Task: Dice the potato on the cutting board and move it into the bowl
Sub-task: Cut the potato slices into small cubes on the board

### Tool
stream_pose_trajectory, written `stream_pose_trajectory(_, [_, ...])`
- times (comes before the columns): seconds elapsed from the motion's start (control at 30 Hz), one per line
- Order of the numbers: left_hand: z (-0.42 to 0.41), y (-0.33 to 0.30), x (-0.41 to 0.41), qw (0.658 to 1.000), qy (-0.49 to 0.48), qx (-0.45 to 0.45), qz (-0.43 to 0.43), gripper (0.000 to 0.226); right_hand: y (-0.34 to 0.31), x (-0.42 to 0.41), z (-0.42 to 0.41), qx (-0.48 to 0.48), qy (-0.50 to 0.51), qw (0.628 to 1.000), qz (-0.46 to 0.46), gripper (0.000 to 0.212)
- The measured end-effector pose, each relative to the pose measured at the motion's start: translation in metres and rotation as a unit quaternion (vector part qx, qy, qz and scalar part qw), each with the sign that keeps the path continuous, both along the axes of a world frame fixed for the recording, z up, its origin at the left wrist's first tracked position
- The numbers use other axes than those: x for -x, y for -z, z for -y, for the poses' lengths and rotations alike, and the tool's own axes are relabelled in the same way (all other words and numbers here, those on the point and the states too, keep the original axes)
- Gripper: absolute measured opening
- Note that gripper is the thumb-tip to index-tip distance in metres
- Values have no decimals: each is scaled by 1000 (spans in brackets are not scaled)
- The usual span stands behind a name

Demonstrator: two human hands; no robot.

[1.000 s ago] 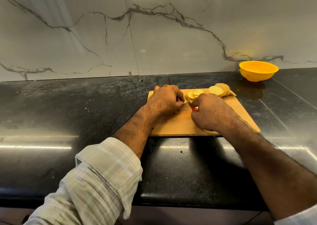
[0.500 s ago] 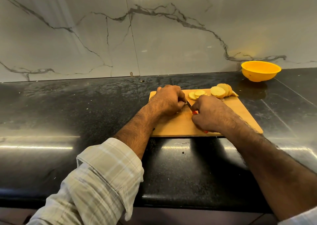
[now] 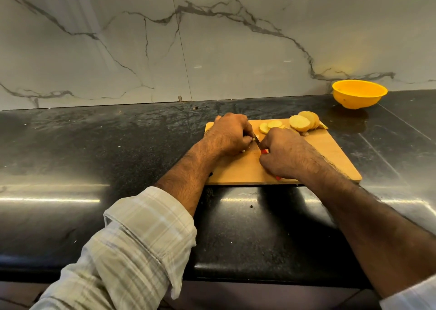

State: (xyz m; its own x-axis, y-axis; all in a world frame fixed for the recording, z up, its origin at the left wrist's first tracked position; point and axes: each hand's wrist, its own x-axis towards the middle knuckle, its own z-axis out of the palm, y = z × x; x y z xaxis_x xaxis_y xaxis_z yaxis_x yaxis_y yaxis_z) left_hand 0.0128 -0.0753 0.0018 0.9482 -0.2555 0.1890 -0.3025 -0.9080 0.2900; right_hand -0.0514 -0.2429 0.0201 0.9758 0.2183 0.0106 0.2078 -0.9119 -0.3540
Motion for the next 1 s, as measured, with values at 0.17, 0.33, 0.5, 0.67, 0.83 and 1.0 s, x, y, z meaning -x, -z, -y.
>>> stream_pose_trajectory(0.17, [-7,-4,6,999,-11,-39,25,13,2,2,2,-11,16,999,28,41])
stream_pose_trajectory(0.33, [-9,-4,6,999,-19,-44,13,11,-1,6,-4,4,10,1000,19,42])
stream_pose_trajectory(0.5, [-7,-8,6,999,-21,-44,3,10,-2,8,-11,31,9,999,9,43])
stream_pose_trajectory(0.67, [-9,-9,9,999,-21,-40,0,10,2,7,-10,17,9,1000,20,38])
stream_pose_trajectory(0.83, [-14,-11,10,998,-32,-47,-11,11,4,9,-7,-7,14,998,55,37])
stream_pose_trajectory(1.0, [-13,-13,9,998,-39,-34,-31,10,0,14,-16,33,3,999,9,44])
